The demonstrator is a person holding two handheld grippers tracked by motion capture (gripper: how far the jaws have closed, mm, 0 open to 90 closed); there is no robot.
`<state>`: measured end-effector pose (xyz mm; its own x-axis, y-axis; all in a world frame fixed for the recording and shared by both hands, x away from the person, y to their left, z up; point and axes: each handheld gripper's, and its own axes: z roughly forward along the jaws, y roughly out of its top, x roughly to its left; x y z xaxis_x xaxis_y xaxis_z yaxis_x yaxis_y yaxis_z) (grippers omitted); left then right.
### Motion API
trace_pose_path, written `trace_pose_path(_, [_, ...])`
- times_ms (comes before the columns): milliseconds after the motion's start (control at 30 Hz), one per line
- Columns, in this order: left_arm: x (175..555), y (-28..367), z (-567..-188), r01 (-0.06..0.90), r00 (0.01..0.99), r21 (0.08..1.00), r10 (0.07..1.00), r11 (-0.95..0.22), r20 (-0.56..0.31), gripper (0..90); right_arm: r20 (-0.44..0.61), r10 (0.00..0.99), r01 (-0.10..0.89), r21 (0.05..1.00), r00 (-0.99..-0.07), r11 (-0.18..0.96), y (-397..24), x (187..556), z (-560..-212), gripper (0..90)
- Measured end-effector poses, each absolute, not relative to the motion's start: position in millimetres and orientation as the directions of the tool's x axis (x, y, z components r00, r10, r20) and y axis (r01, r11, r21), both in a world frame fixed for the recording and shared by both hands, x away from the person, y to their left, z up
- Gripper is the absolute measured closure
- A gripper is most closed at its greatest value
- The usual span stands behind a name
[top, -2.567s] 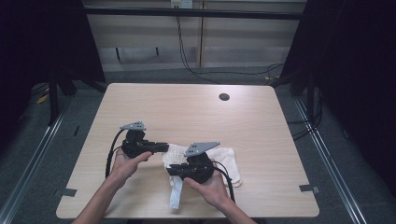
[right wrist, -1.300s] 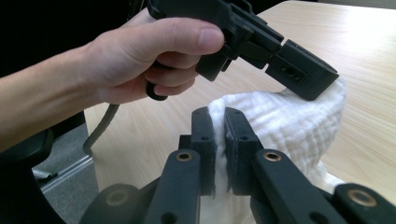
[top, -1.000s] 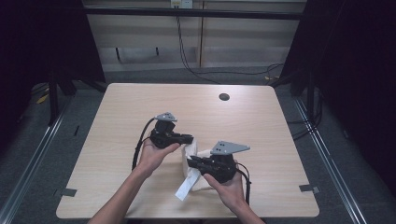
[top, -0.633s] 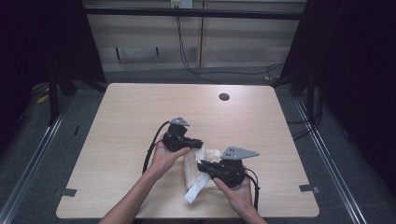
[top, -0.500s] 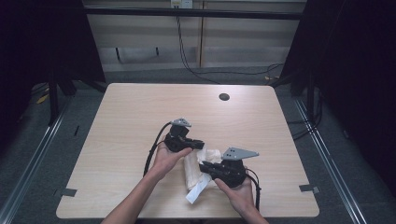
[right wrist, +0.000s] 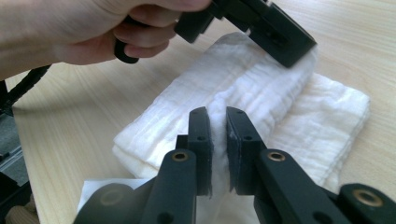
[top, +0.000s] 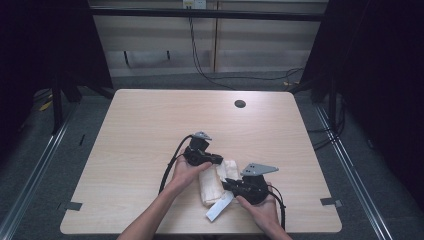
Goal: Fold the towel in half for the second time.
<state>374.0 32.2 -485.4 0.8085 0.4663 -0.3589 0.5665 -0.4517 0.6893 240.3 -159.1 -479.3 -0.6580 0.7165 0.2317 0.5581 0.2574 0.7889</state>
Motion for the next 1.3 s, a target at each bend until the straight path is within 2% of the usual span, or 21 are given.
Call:
trace_pose_path(67, [373,28,-486,0.573,0.805,0.691,0.464,-0.441,-0.371,82.2,0.223,0.718,0.559,0.784,-0.659,0.27,-160,240,-479,76.8])
trace_pose_path(167, [371,22,-489,0.582,0.797,0.688,0.472,-0.434,-0.377,80.9,0.203,0.734,0.561,0.779,-0.648,0.28,-163,237,-479,65.5])
trace_pose_path(300, [370,20,-492,0.567,0.809,0.705,0.448,-0.425,-0.38,77.5,0.206,0.753,0.57,0.779,-0.625,0.26,-171,237,-480,58.0])
trace_pose_path(467, [373,21,-487,0.572,0.808,0.717,0.426,-0.399,-0.408,69.2,0.182,0.775,0.576,0.772,-0.605,0.268,-173,240,-481,54.9])
trace_pose_path(567, [373,25,-484,0.576,0.803,0.73,0.424,-0.368,-0.419,61.3,0.179,0.788,0.59,0.762,-0.589,0.268,-175,242,-483,53.4])
trace_pose_path(600, [374,27,-482,0.57,0.807,0.731,0.421,-0.374,-0.414,58.2,0.176,0.793,0.591,0.762,-0.583,0.265,-177,243,-484,53.3])
trace_pose_path(700, [373,33,-478,0.543,0.826,0.734,0.415,-0.408,-0.38,56.4,0.177,0.803,0.6,0.757,-0.569,0.258,-181,248,-484,52.6])
trace_pose_path(833, [373,45,-474,0.539,0.826,0.732,0.432,-0.418,-0.361,55.3,0.164,0.815,0.605,0.753,-0.555,0.261,-184,254,-486,53.5])
trace_pose_path(967, [372,60,-472,0.539,0.822,0.73,0.453,-0.42,-0.346,56.4,0.166,0.817,0.605,0.754,-0.553,0.256,-187,257,-486,69.4])
trace_pose_path(1100, [371,76,-470,0.543,0.814,0.732,0.471,-0.411,-0.34,57.3,0.165,0.822,0.613,0.747,-0.545,0.257,-188,257,-486,79.4])
trace_pose_path(1300, [365,97,-463,0.528,0.814,0.75,0.49,-0.399,-0.313,57.5,0.165,0.824,0.62,0.74,-0.543,0.26,-193,261,-489,79.1])
